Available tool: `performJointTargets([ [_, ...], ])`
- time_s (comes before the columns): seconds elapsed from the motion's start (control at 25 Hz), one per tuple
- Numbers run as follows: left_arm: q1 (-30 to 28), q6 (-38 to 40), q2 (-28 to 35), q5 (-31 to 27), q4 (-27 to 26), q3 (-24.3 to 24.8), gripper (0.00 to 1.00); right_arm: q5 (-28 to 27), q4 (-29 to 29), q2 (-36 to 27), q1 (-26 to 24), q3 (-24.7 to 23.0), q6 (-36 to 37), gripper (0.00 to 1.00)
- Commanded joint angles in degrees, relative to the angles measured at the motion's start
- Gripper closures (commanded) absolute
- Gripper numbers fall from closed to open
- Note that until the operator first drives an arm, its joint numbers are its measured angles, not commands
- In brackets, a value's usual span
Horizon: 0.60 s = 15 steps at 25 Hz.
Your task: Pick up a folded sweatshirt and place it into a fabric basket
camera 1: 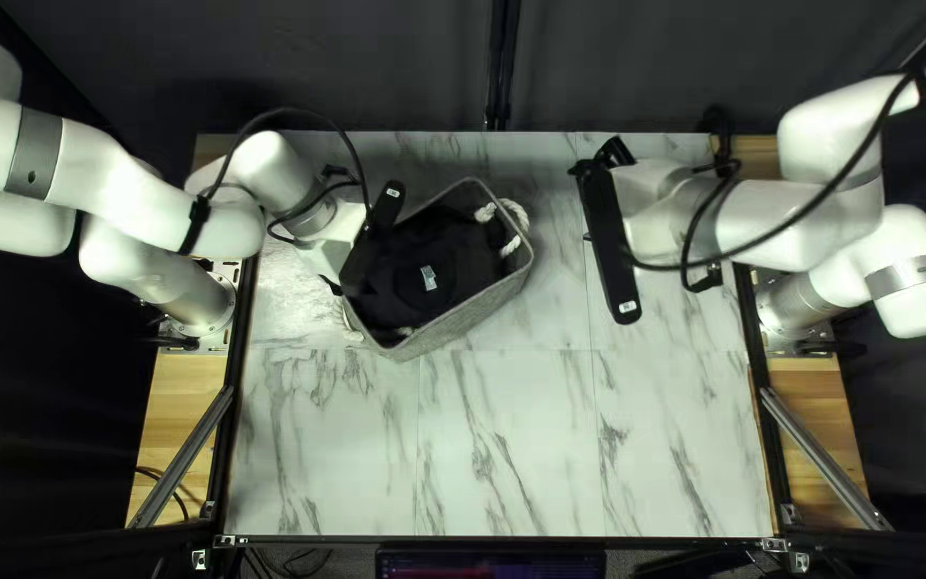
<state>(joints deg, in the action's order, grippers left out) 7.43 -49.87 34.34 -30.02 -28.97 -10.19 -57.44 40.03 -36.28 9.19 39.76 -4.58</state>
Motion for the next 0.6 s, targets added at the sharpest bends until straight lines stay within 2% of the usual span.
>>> performJointTargets([
  [0.04, 0.15, 0.71, -1.46, 0.39, 0.89, -0.73, 0.0, -0.72, -1.39, -1.49, -0.09, -0.94, -0.78, 0.0],
  [0.08, 0.17, 0.99, -1.45, 0.23, 1.14, -0.85, 0.0, -0.68, -1.46, -1.43, -0.12, -0.91, -0.81, 0.0],
  [0.28, 0.65, 8.5, 6.86, -6.47, 8.45, -1.63, 0.0, -0.51, -1.75, -0.48, -0.39, -0.37, -0.83, 0.0],
  [0.44, 0.52, 13.24, 15.89, -11.46, 12.6, -0.33, 0.0, -1.05, -1.88, -0.23, -0.26, 0.03, -0.91, 0.0],
  [0.6, -1.58, 11.87, 16.77, -13.97, 12.77, -2.46, 0.0, -1.58, -2.68, -1.68, -1.49, -0.17, -1.15, 0.0],
])
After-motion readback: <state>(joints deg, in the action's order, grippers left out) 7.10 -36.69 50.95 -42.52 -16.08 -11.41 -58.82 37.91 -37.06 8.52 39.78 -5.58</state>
